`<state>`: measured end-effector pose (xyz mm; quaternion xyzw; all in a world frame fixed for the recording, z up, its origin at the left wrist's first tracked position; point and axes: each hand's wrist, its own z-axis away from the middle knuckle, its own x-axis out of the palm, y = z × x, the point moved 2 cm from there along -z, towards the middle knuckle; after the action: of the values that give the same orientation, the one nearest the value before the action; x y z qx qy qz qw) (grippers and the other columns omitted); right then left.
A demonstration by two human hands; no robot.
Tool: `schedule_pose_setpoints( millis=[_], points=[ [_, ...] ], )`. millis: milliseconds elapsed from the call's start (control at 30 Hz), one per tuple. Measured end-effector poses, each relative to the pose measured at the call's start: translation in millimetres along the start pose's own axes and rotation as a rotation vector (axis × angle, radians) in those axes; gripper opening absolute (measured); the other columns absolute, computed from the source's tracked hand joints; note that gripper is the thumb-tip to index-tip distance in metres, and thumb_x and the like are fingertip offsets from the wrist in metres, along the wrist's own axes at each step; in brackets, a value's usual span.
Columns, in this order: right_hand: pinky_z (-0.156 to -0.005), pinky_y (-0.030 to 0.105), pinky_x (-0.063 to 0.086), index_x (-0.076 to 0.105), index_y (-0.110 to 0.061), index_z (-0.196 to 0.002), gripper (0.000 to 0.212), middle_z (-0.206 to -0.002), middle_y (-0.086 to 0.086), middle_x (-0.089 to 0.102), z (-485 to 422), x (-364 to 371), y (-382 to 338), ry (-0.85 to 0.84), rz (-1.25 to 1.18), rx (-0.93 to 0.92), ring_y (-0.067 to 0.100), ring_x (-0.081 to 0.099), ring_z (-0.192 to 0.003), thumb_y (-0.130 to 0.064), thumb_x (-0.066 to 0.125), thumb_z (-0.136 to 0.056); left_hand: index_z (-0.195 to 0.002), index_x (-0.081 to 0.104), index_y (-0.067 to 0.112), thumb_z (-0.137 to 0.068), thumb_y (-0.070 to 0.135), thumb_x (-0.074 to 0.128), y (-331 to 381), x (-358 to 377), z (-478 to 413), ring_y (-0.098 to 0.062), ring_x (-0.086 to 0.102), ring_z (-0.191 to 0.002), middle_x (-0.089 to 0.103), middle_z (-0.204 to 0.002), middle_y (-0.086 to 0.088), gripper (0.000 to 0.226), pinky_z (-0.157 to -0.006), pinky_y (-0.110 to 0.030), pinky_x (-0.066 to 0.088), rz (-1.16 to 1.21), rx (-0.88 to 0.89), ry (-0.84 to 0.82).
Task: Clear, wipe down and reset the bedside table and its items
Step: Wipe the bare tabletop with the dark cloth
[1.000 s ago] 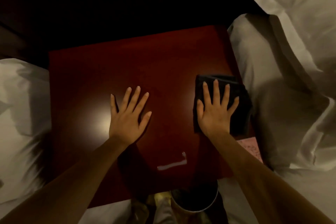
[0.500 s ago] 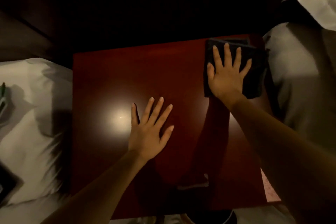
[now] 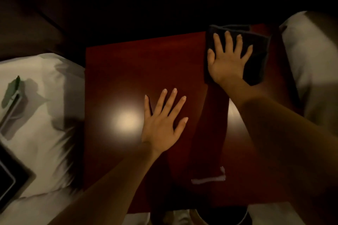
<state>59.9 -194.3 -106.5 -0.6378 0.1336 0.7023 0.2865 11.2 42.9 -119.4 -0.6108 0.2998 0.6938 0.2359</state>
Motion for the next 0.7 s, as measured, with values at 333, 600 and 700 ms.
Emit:
schedule_pose_setpoints(
  millis=[333,600,700],
  points=[
    [-0.113,0.06,-0.008,0.006,-0.032,-0.148,0.054,-0.161,0.001,0.005,73.1,18.6,-11.9,-0.001,0.049,-0.005,0.032,-0.003,-0.147,-0.046,0.015,-0.097,-0.147,0.015,0.035,-0.094,0.055,0.021,0.1,-1.7,1.4,-0.019,0.007,-0.148,0.014,-0.159,0.004,0.058,-0.115,-0.06,0.0,0.029,-0.016,-0.013],
    [-0.113,0.061,-0.006,0.006,-0.033,-0.148,0.054,-0.161,0.0,0.006,118.6,28.0,-17.1,-0.005,0.05,0.006,0.032,-0.002,-0.147,-0.047,0.016,-0.097,-0.148,0.01,0.036,-0.092,0.06,0.019,-20.0,1.4,40.8,-0.02,0.001,-0.148,0.007,-0.16,0.002,0.061,-0.115,-0.056,-0.005,0.033,-0.051,-0.007],
    [-0.113,0.06,-0.007,0.006,-0.033,-0.148,0.054,-0.161,0.0,0.006,137.9,30.8,-19.2,-0.006,0.048,0.009,0.032,-0.002,-0.147,-0.047,0.016,-0.097,-0.147,0.008,0.036,-0.092,0.059,0.02,-29.1,2.9,67.2,-0.02,0.003,-0.148,0.009,-0.16,0.003,0.061,-0.116,-0.056,-0.001,0.047,-0.049,0.0]
  ],
)
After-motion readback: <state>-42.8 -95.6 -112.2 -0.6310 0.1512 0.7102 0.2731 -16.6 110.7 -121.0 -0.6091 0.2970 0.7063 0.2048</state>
